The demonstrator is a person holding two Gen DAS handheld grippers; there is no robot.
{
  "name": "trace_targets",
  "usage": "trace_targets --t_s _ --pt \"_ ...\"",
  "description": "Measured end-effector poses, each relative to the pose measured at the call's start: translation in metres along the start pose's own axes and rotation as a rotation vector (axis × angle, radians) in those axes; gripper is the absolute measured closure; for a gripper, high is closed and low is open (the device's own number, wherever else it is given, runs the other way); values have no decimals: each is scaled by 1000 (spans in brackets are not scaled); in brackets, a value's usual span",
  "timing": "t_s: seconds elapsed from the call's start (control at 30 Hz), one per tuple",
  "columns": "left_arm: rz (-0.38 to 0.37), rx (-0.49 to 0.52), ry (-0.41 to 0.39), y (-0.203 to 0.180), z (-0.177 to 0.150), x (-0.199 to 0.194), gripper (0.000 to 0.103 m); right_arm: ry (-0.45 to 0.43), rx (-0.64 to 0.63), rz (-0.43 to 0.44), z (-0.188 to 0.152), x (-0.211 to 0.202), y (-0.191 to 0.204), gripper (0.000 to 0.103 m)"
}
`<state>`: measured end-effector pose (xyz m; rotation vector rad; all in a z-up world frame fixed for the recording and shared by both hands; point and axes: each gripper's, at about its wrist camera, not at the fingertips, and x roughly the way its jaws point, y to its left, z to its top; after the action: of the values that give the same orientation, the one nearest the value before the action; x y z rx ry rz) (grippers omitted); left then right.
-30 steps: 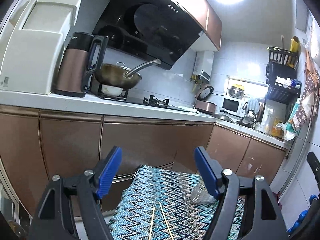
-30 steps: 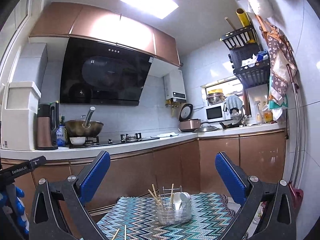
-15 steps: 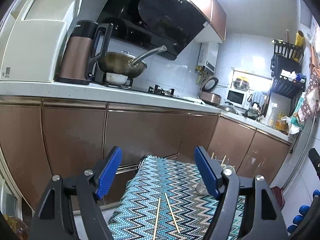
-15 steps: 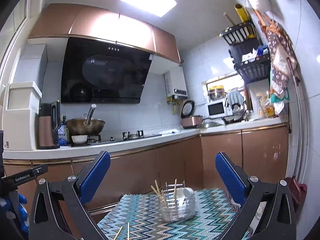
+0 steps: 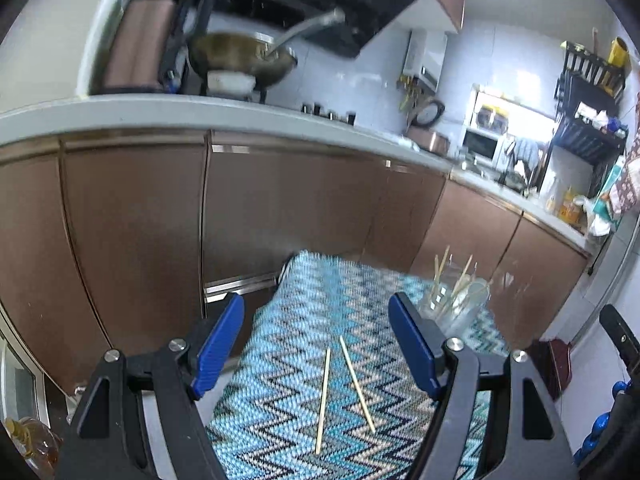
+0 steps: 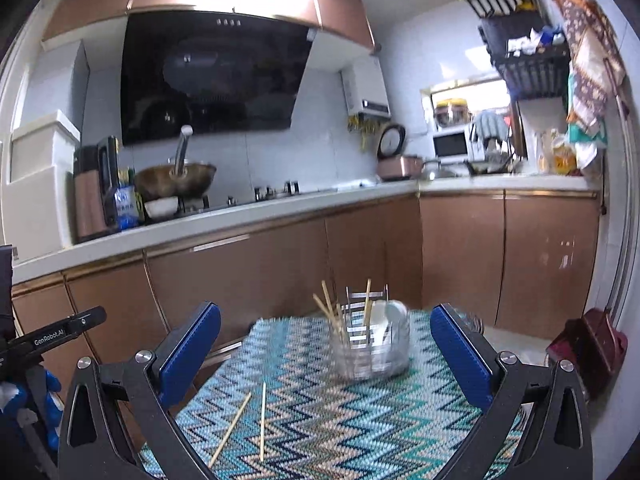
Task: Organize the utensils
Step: 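Lower both open tools over the last two bamboo chopsticks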
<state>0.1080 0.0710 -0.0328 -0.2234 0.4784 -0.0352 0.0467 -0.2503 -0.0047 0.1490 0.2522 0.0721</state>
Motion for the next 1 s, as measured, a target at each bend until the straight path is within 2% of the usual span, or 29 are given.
trace_targets --t_s 0.27,0.37,0.43,0.57,0.7,0.83,1.0 --pt "2 40 152 -2 -20 61 30 167 -43 26 -29 48 3 3" --pt "-18 41 237 -1 -29 92 30 241 -59 41 -44 68 5 10" --pt "-55 41 312 -2 -37 118 31 296 -62 56 -54 83 5 19" --pt "-105 53 449 -5 -51 161 45 392 -74 94 -70 111 6 29" --pt "-127 70 564 -9 -67 198 52 478 -84 127 -87 139 7 38" --pt "-165 73 646 -13 -76 226 67 545 -98 154 -98 169 7 45" --pt "-175 100 707 -18 -81 255 77 606 -124 194 -109 203 13 48"
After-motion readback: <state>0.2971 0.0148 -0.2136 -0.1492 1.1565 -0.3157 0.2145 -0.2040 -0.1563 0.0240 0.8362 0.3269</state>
